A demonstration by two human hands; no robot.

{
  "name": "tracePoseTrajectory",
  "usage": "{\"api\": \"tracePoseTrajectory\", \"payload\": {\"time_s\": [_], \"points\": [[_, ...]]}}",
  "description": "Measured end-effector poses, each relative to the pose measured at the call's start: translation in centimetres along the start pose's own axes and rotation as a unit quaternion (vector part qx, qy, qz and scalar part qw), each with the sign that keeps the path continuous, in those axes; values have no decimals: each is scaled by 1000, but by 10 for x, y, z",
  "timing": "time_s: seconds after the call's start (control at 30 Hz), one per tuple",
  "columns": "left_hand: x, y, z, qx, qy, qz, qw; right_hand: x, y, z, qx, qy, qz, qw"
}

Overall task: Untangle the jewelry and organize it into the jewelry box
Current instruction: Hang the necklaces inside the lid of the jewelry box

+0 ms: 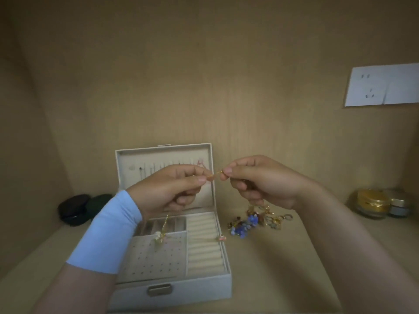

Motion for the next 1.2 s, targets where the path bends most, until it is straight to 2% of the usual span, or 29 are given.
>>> {"api": "tracePoseTrajectory", "payload": {"time_s": [0.1, 0.17, 0.4, 0.47, 0.63, 0.83, 0.93, 1.07, 1.1, 1.2], "points": [[-39, -2, -23, -1, -30, 66, 997, 30, 13, 25, -1, 29, 47, 998], [-61, -4, -38, 7, -32, 67, 997, 49, 20, 41, 0, 57, 69, 996], [-112, 8, -56, 31, -55, -86, 994, 92, 9, 84, 29, 50, 75, 996], [-119, 13, -56, 26, -71, -101, 992, 98, 1, 91, 40, 44, 39, 997], [-126, 19, -57, 16, -95, -60, 994, 98, -17, 95, 95, 33, -118, 988], [-128, 22, -54, 5, -128, -43, 991, 91, -21, 90, 94, 73, -182, 976], [-133, 23, -56, 4, -144, -48, 988, 86, -24, 84, 100, 106, -152, 978], [-135, 28, -59, -20, -122, -44, 991, 72, -22, 85, 82, 26, -155, 984], [-134, 30, -59, -26, -112, -44, 992, 71, -19, 87, 64, 15, -127, 990], [-132, 34, -59, -41, -94, -35, 994, 77, -11, 89, 33, 31, 69, 997]]}}
Point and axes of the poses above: each hand's wrist, its own z-axis towards the middle knuckle, its own x-axis out of the palm, y = z × x, the point moved 7 cm from there along z, towards the middle knuckle, and after that the axes turned 5 degrees about x, right-handed, at the moved point
